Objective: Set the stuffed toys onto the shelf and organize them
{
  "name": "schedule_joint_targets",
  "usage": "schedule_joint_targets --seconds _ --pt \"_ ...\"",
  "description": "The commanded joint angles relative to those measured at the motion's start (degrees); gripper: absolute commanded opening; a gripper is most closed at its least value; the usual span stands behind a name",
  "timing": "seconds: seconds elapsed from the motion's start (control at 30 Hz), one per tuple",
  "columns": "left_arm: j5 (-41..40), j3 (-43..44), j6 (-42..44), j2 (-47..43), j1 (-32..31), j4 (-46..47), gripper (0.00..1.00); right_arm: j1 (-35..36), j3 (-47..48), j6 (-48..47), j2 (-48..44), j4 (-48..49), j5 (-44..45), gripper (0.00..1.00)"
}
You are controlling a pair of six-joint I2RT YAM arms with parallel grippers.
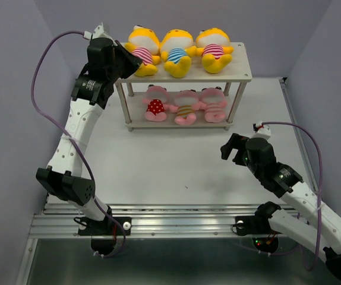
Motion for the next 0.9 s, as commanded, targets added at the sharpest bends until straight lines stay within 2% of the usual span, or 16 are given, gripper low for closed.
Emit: schedule_joint_targets --seconds 0.0,0.33,0.47,0.53,0.57,0.73,0.87 --pt "1.98 1.34 -2.09 -0.5 0.31 1.5 0.0 0.13 0.26 0.62 -0.89 2.43 1.53 1.0" --pt "6.63 -0.24 -4.73 -0.24 0.84 3.0 0.0 0.13 0.17 0.7 -1.06 2.43 1.45 1.0" --pt "4.97 -0.68 -4.99 -0.32 1.02 2.47 0.0 0.13 0.18 0.88 -1.41 2.35 1.53 1.0" --pt "5.14 -1.47 -5.08 -0.85 1.19 3.08 0.13 0.13 0.09 0.71 -1.5 2.35 1.54 1.0" --pt "5.14 -2.0 -5.08 -0.94 1.19 3.35 0.14 0.13 0.17 0.88 -1.5 2.43 1.62 1.0" --pt "5.14 -1.92 -4.46 -0.94 1.46 3.17 0.34 0.13 0.18 0.97 -1.5 2.43 1.53 1.0" --pt "4.53 -1.82 -4.11 -1.03 1.46 2.56 0.35 0.13 0.09 1.14 -1.5 2.52 1.36 1.0"
